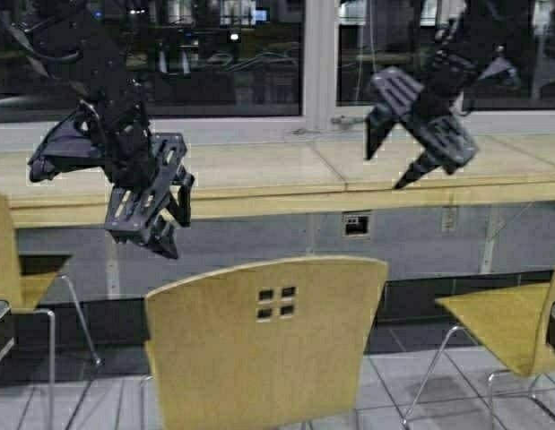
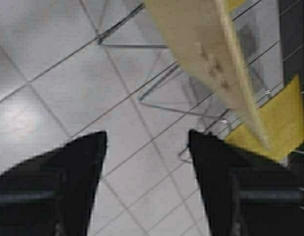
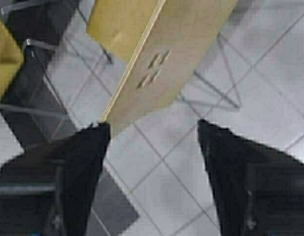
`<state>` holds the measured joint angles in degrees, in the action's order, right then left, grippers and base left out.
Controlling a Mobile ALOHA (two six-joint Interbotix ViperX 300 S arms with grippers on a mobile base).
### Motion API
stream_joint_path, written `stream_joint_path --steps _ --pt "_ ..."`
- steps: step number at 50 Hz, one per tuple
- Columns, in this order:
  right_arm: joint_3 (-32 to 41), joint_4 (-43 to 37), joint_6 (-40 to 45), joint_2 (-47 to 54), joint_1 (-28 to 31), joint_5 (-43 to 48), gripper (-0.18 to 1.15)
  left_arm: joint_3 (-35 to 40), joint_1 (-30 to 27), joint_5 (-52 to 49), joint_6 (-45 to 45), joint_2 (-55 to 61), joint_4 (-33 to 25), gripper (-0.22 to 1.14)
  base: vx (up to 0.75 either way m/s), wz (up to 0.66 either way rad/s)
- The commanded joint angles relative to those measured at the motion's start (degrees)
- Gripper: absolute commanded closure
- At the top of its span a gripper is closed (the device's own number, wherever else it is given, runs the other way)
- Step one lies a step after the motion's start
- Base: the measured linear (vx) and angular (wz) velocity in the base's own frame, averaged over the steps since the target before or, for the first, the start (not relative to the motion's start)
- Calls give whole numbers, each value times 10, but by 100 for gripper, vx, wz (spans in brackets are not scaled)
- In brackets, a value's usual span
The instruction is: Push the chairs under the table
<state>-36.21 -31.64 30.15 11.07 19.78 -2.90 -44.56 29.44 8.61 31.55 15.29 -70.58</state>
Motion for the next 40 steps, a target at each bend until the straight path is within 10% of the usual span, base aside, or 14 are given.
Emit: stream_joint_path --steps 1,40 --pt "7 -9 7 -6 -2 -4 6 -1 3 5 16 -4 -11 4 19 -8" --pt "59 -55 13 121 -1 -15 6 65 7 -20 33 118 -14 4 13 3"
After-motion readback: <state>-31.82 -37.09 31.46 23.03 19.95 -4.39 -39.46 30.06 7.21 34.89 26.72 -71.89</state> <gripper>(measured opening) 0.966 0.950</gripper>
